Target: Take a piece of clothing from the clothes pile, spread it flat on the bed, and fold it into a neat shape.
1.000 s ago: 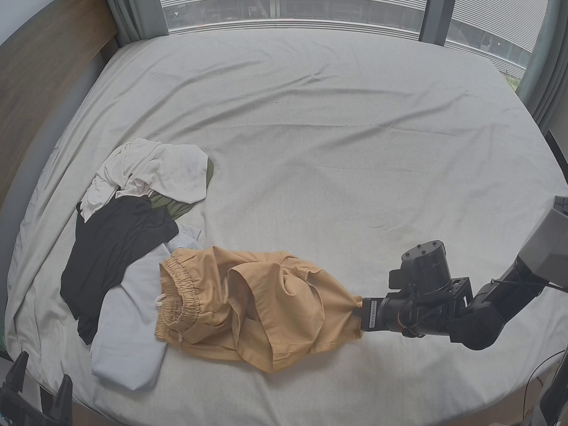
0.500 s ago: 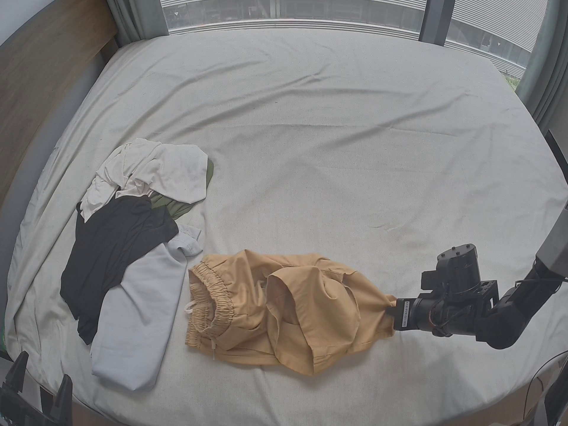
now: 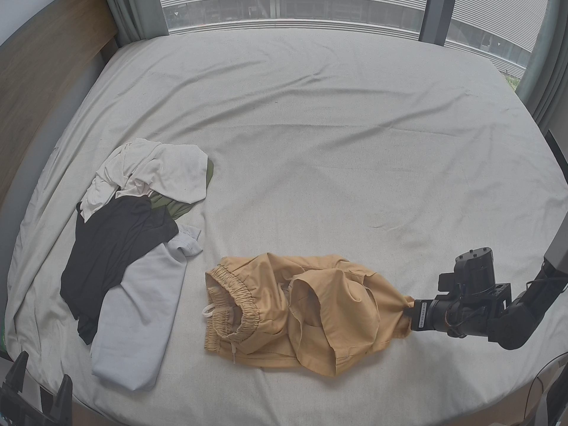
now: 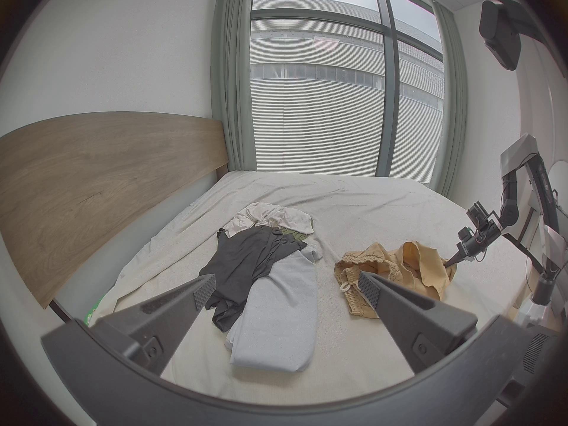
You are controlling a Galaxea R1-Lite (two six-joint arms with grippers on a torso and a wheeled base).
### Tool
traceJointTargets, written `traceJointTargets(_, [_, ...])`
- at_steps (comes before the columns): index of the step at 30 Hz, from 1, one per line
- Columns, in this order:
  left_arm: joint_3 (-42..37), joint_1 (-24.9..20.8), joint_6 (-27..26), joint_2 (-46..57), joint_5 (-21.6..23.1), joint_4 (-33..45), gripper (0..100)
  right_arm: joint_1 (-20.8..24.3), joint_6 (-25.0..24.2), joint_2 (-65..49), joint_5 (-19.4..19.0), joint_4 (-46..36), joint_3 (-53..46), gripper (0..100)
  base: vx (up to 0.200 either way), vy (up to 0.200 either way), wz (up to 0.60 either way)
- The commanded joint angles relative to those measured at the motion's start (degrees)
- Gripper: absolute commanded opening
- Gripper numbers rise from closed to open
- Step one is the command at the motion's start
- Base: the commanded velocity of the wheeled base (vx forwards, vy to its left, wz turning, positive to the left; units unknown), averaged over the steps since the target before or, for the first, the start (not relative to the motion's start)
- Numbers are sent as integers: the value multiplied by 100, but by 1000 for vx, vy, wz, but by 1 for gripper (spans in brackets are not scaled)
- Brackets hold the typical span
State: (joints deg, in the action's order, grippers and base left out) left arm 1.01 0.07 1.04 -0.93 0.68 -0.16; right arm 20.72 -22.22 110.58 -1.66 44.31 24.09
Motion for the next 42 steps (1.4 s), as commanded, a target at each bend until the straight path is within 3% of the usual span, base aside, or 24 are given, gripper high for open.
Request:
traceJointTargets(1, [-101,1,2,93,2,-2,100,-95,-1,-19,-1,16,-115,0,0,0,0])
traceJointTargets(30, [-101,1,-7,93,2,-2,100,-227,210,-160,8,341,-475,0,0,0,0])
traceJointTargets(31, [-101,1,-7,93,2,-2,100,-227,201,-160,16,341,-475,100,0,0,0])
traceJointTargets(38, [-101,1,-25,93,2,-2,100,-367,218,-713,16,455,-598,100,0,0,0])
traceJointTargets(42, [-101,1,11,93,2,-2,100,-306,254,-1715,16,447,-836,100,0,0,0])
